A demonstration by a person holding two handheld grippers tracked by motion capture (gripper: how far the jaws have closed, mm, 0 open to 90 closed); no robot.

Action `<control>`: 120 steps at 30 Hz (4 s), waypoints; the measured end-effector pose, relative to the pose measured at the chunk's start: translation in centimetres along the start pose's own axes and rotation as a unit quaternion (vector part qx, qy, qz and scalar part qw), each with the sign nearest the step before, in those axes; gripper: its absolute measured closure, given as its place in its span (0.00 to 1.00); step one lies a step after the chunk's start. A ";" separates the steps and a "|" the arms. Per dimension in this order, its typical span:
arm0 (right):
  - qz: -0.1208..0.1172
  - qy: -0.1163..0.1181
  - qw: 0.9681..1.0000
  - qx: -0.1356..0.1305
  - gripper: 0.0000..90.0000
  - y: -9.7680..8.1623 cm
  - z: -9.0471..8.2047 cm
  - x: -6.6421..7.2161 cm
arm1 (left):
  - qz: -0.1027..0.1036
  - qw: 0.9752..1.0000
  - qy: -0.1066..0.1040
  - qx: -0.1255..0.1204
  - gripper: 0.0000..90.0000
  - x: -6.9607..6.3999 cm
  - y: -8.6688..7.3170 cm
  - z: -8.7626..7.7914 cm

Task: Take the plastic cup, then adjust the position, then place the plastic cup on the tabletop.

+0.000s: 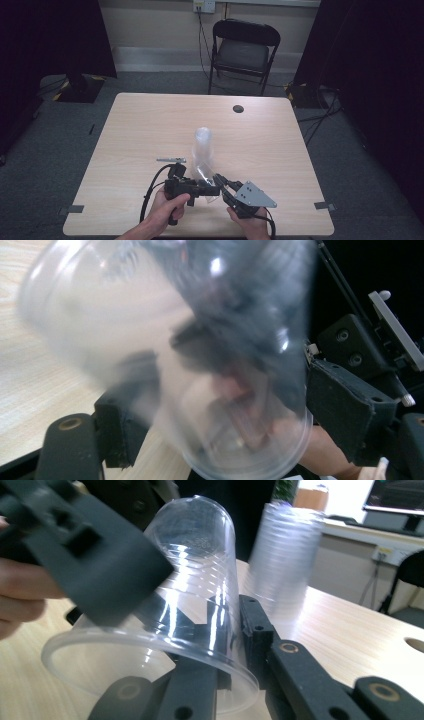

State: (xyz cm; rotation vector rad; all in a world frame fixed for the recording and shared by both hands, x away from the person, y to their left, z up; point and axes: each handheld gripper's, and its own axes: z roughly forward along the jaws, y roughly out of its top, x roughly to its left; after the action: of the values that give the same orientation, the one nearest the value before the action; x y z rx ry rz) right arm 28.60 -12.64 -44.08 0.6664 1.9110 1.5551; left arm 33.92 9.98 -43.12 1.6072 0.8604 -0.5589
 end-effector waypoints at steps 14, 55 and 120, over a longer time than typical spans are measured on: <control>0.033 -0.032 0.998 0.031 0.98 0.1 -0.4 -1.7 | 0.049 0.998 0.032 0.003 0.24 0.2 0.1 -0.7; 0.161 0.104 0.950 0.247 0.99 -0.2 0.4 -5.5 | 0.319 0.919 0.223 0.062 0.24 -0.6 -0.9 -1.2; 0.254 0.173 0.890 0.337 0.98 -1.5 3.2 -3.5 | 0.518 0.808 0.223 0.167 0.31 -3.6 -4.9 4.9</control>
State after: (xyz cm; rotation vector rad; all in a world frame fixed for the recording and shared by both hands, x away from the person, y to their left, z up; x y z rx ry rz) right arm 33.31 -13.10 -45.66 1.3448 2.7541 1.3210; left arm 28.38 4.73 -44.51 2.2736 0.0778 0.5040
